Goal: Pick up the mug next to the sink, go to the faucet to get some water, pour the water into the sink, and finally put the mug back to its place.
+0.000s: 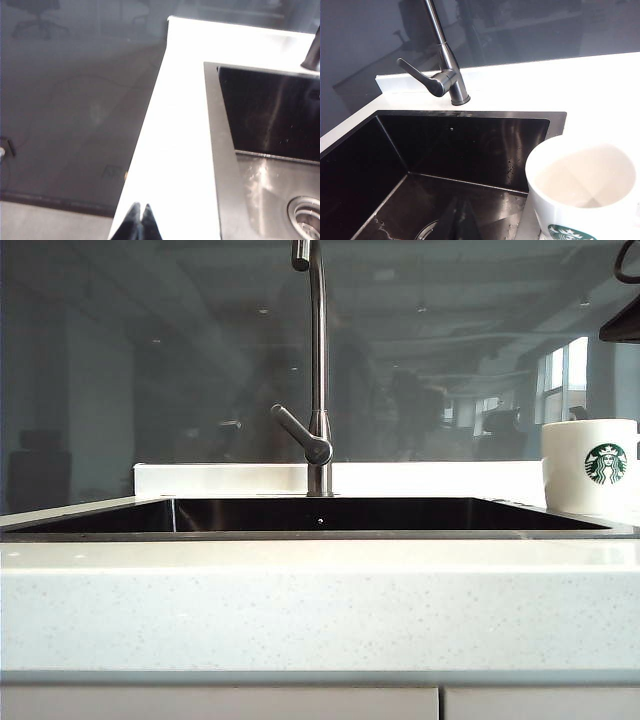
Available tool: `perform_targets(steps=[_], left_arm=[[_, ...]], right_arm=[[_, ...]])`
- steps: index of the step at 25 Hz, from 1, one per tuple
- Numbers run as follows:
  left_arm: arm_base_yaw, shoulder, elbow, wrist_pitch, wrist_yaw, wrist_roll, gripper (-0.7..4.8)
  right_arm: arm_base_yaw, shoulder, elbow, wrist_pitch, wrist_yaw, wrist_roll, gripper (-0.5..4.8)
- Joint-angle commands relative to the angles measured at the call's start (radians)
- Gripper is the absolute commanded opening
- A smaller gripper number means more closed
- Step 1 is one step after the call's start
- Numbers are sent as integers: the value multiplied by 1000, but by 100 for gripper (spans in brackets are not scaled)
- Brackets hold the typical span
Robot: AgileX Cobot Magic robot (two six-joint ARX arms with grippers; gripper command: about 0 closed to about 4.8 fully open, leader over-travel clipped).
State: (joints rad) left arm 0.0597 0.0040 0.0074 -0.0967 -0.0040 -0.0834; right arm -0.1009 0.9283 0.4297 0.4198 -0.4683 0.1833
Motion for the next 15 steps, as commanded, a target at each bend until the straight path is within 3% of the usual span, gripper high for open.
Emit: perform_targets(steps=[1, 5, 9, 15], left_arm=[[1, 0, 3, 80, 5, 5, -4], [0, 0, 3, 126, 10, 6, -4], [-6, 0, 3, 136, 92, 67, -4], [-6, 0, 3, 146, 68, 57, -4]], right_arm=[[0, -4, 5, 18, -2, 0, -8], [0, -4, 5, 18, -2, 0, -8], [0, -4, 5, 18, -2, 0, -8], [0, -4, 5, 18, -2, 0, -8]])
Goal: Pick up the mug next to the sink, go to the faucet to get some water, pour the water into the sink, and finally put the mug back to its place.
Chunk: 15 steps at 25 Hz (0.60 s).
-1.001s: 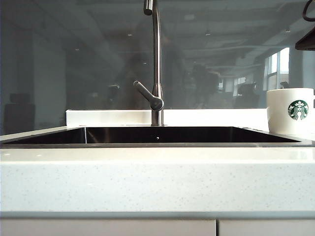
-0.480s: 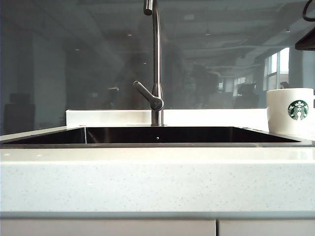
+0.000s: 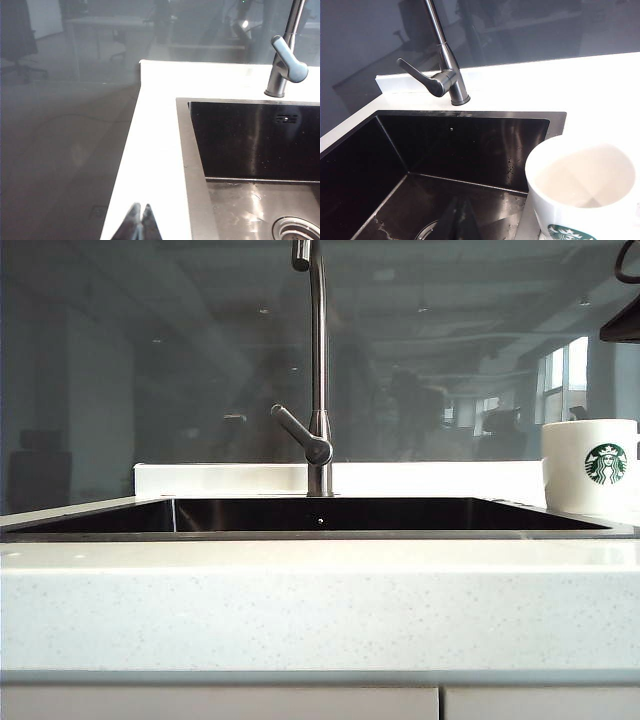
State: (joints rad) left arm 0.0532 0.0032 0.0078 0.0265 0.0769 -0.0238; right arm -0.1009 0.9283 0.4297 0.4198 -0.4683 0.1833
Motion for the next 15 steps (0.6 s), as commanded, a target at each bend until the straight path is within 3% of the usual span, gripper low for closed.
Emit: perform_targets(steps=[1, 15], left_arm=[[0, 0, 2, 35, -12, -2, -4], [0, 0, 2, 64, -9, -3, -4]], right_arm=[[0, -4, 5, 18, -2, 0, -8], [0, -4, 5, 18, -2, 0, -8]])
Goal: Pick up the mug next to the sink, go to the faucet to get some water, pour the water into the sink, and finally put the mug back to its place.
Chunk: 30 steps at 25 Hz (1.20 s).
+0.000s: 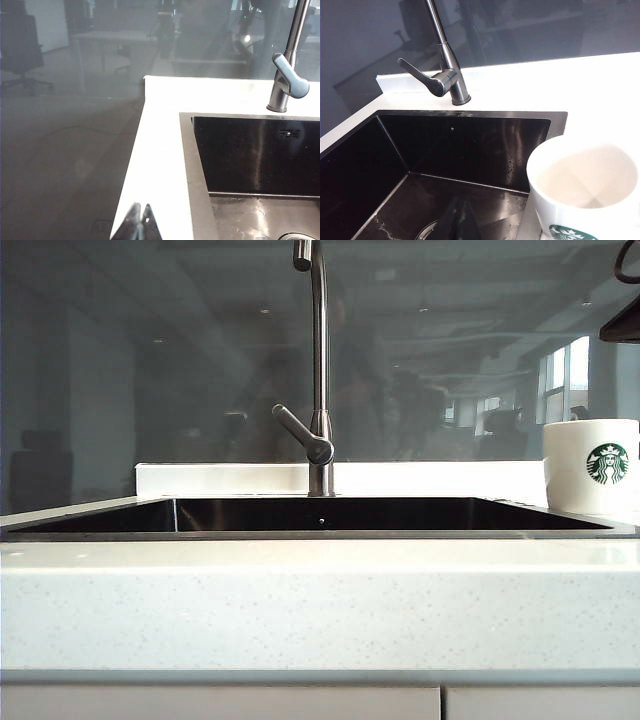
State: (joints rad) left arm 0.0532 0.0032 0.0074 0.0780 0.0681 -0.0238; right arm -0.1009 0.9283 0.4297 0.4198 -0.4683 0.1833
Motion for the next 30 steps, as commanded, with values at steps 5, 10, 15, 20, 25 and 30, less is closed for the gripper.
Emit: perform_targets(steps=[5, 10, 15, 20, 25, 30], left_arm=[[0, 0, 3, 12, 0, -3, -4], [0, 0, 3, 12, 0, -3, -4], [0, 0, 3, 12, 0, -3, -4], [0, 0, 3, 13, 0, -3, -4], [0, 0, 3, 12, 0, -3, -4], [0, 0, 3, 12, 0, -3, -4]], right_arm=[[0, -4, 5, 18, -2, 0, -8], [0, -4, 5, 18, -2, 0, -8], [-3, -35, 5, 21, 6, 0, -8], [-2, -233, 5, -54, 116, -3, -8], [0, -436, -52, -259, 399, -35, -9], [-3, -713, -256, -258, 440, -60, -8]])
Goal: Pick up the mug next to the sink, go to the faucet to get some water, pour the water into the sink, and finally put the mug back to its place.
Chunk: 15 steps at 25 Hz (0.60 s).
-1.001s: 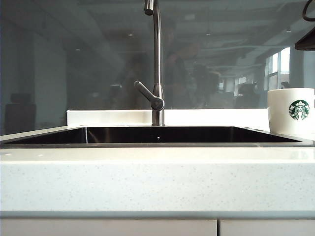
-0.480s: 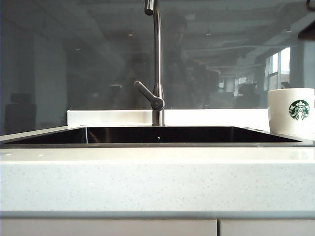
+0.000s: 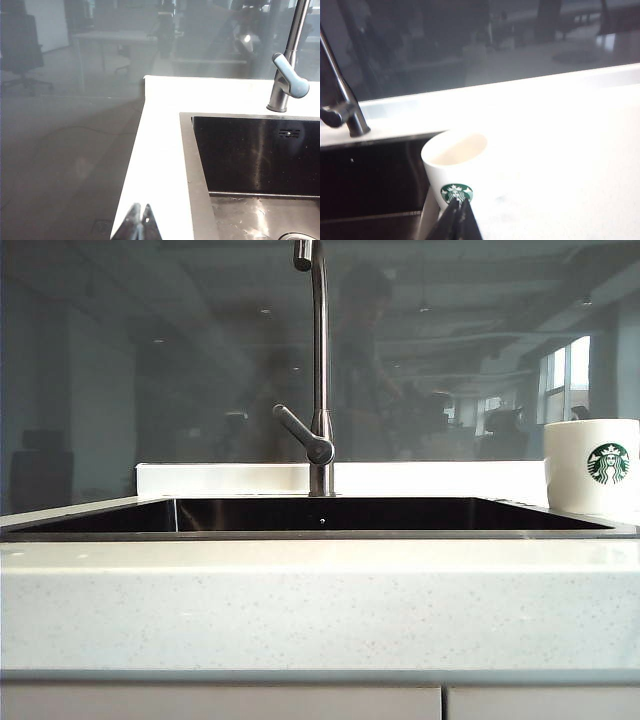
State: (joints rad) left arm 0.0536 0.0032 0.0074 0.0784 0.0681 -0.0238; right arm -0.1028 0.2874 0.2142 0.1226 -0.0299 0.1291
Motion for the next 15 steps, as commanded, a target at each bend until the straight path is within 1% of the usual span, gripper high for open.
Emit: perform_targets(steps=[1, 4, 9, 15], left_arm=[[0, 0, 3, 11, -1, -3, -4], [2, 0, 3, 11, 0, -3, -4], [2, 0, 3, 9, 0, -3, -4], [2, 0, 3, 5, 0, -3, -4]], right_arm=[[-2, -97, -56, 39, 2, -6, -8], [2, -194, -132, 40, 6, -6, -8], [3, -290, -213, 59, 13, -2, -9], [61, -289, -213, 53, 6, -25, -8]])
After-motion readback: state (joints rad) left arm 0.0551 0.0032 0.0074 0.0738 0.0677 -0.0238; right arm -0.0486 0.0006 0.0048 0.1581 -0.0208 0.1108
